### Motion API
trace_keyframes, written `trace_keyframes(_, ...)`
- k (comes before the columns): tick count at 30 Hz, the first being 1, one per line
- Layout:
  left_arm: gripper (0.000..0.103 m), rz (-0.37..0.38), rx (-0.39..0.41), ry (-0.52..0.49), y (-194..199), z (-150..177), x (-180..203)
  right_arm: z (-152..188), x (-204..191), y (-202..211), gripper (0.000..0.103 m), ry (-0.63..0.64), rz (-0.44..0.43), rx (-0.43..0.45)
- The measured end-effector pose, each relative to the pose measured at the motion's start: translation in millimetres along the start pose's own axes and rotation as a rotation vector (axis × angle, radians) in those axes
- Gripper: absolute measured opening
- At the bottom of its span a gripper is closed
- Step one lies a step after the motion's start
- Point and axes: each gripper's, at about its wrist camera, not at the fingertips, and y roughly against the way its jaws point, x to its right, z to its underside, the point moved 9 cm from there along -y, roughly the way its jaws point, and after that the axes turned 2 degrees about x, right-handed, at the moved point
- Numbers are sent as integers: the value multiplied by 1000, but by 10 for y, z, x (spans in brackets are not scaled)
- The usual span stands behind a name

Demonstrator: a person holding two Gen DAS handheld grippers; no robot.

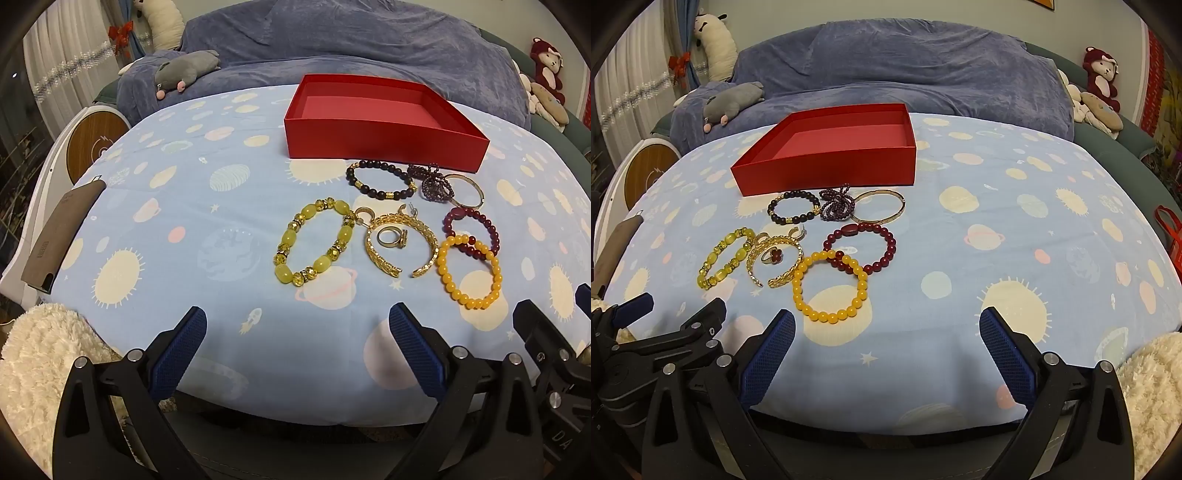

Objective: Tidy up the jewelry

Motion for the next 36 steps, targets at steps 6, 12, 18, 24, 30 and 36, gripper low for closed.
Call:
trace_keyframes(6, 95, -13, -8, -3, 18, -11, 13, -12, -53, -13, 96, 13, -8, -3)
trace_keyframes(12, 95, 1, -5, 7, -3, -10, -3, -11, -40, -6, 96, 13, -14, -9)
trace_keyframes(18, 95, 0, -6, 9, 9, -4, -7, -10, -31, -4, 96, 14, -16, -11)
trace_keyframes(24, 95, -5, -3, 1, 8, 4, -11, -7, -35, 7, 96, 12, -17, -10)
trace_keyframes(30, 95, -10, 0, 4, 3, -2, -19, -9, -36, 9, 96, 14, -15, -9)
trace_keyframes(36, 95, -10, 3, 3, 22, -2, -28, -13, -26, 9, 96, 10, -14, -8)
